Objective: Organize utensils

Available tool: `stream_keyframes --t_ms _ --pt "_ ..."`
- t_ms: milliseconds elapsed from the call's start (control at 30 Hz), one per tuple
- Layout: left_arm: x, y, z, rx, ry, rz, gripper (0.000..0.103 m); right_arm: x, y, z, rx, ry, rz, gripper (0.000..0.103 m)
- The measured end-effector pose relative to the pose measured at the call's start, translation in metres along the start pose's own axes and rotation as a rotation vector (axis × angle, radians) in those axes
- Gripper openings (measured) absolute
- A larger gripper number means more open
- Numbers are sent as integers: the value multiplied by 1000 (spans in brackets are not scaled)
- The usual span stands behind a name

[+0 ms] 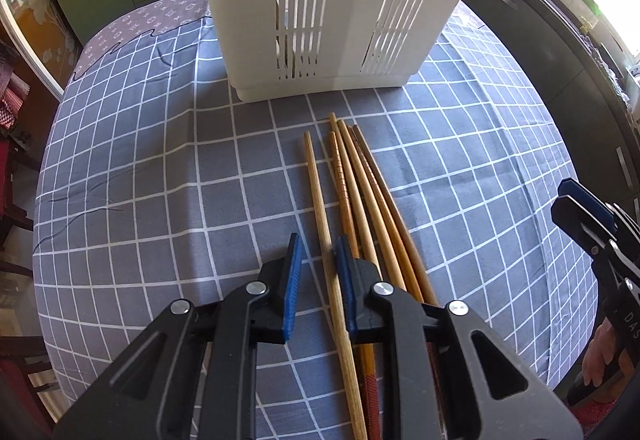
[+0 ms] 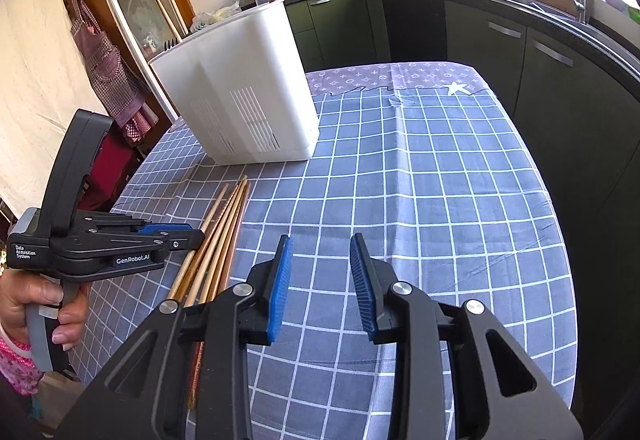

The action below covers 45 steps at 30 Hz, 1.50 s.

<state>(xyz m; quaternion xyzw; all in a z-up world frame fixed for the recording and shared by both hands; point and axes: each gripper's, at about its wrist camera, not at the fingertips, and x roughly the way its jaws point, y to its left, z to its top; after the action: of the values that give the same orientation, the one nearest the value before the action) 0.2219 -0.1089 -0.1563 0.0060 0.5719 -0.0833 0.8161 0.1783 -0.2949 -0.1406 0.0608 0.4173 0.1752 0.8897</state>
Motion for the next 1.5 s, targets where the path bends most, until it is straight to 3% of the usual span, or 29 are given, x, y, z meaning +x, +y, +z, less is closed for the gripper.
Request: stream_keyframes --t_ms 67,167,400,833,967,1200,1333,1500 --pt "0 -1 0 2 -4 3 17 0 -1 -1 4 5 4 30" --pt "1 -1 0 5 -10 10 8 1 -1 -2 6 13 7 30" --pt "-10 15 -3 -31 -47 -23 7 1 -4 -2 15 18 8 32" --pt "-103 35 -23 -30 -319 -10 7 9 6 2 -6 48 19 32" --pt "-125 35 -28 -19 -396 -7 6 14 11 5 -20 69 32 39" --pt "-153 37 -36 -20 -518 16 6 35 28 16 -58 134 62 39" --pt "-152 36 -34 -5 -492 20 6 51 41 25 -80 171 69 39" --pt "-110 39 -17 0 -310 6 6 48 52 31 -96 154 79 39"
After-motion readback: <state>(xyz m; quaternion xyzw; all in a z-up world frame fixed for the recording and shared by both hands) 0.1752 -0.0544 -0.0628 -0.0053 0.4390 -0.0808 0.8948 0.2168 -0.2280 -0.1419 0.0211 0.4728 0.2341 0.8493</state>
